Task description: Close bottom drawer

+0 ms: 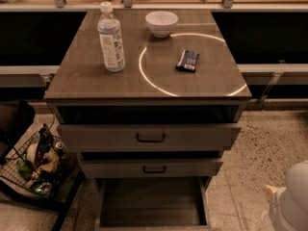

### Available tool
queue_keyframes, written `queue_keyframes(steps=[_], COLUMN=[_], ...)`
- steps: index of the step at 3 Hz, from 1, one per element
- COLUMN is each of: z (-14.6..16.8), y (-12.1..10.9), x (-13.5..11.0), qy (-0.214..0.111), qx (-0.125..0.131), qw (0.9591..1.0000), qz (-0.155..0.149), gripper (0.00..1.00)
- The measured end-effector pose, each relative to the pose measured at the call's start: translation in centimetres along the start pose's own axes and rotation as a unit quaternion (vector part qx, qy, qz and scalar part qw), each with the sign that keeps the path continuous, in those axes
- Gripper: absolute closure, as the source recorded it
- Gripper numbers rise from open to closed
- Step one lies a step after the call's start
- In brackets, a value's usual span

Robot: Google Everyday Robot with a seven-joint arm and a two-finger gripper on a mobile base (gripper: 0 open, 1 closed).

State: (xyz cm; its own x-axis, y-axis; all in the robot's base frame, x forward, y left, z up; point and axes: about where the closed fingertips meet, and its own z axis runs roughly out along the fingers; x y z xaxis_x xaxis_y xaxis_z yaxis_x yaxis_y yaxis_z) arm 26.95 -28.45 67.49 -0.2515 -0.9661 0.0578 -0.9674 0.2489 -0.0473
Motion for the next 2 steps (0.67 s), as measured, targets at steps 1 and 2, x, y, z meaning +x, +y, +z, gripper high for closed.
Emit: queue_keyframes(steps=[1, 2], z=[0.0, 3.0], y=[0.0, 0.2], x=[0.0, -0.5], qy=[0.000, -0.012], qx=[0.000, -0.007], qw=[1.0000, 0.9999], qz=[0.000, -0.005], gripper=[0.00, 0.00])
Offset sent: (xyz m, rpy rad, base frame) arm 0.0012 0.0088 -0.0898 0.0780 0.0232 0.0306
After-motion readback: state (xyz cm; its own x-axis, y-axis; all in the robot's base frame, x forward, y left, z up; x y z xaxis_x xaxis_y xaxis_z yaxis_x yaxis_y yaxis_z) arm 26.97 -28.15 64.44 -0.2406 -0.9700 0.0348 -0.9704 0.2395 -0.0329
